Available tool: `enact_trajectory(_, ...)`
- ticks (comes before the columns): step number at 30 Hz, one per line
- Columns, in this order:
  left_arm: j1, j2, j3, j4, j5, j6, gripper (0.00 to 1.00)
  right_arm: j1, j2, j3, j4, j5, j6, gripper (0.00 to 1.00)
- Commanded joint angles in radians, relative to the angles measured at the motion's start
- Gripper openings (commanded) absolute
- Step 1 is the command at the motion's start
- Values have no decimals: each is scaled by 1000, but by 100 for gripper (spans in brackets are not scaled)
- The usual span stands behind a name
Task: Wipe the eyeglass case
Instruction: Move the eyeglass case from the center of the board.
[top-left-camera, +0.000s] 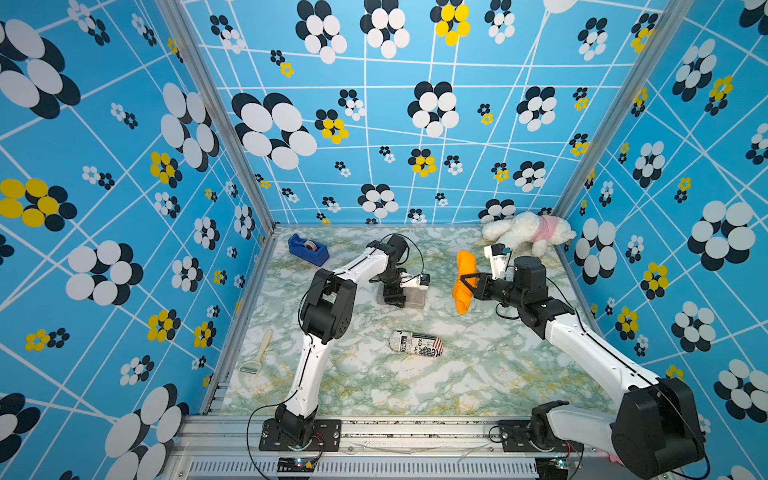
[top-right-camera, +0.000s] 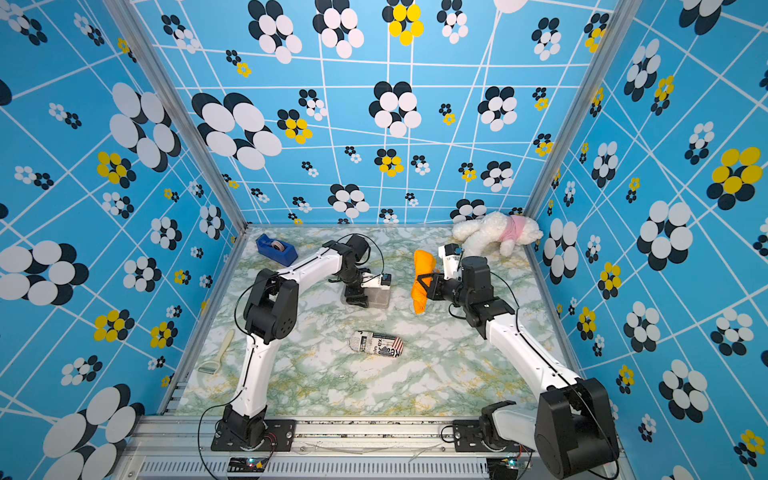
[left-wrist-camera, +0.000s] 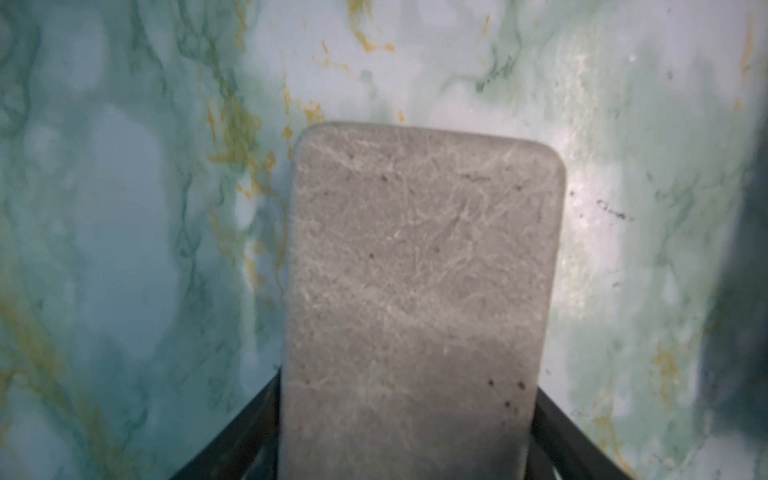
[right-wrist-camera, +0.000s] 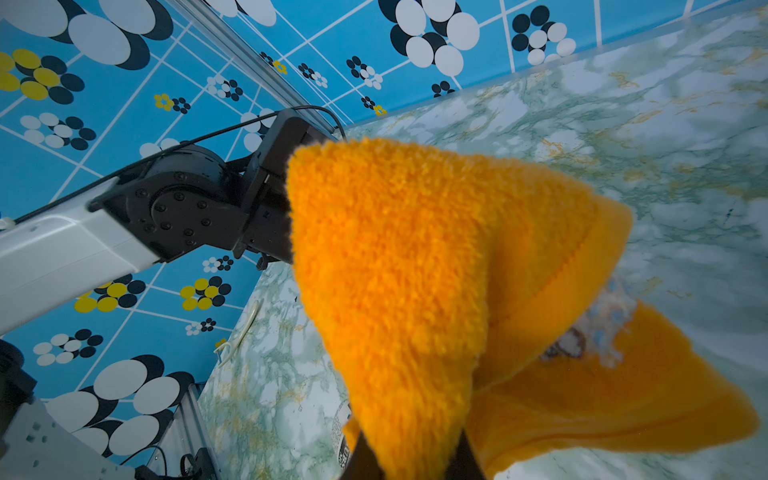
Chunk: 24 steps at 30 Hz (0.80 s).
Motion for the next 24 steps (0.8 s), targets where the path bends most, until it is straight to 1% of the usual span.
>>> enact_trajectory(1,-40,1,67,-98,68,-88,74,-5,-23,41,-35,10,4,0)
enact_trajectory(6,-93,8,70,-104,33,-129,75,-5,-28,39,-42,13,0,0)
enact_trajectory(7,-98,6,62,-87,32,-146,71,-5,-27,41,-45,13,1,0)
enact_trajectory(8,-99,7,55,-72,37,-160,70,-5,-27,43,-49,10,0,0)
enact_trajectory(11,-99,11,52,-53,46,-197,71,-5,-31,48,-59,6,-4,0)
enact_trajectory(13,-100,9,44,-50,51,-199,76,-5,-35,49,-68,9,-7,0)
enact_trajectory(16,-101,12,41,-54,72,-202,77,-5,-42,49,-72,19,-9,0)
enact_trajectory(18,-98,27,66,-96,95,-198,79,-6,-41,54,-74,20,-7,0)
enact_trajectory(20,-94,38,79,-133,103,-181,84,-5,-39,64,-76,21,-4,0)
enact_trajectory(24,-66,14,28,-132,96,-148,89,-5,-39,84,-87,22,2,0)
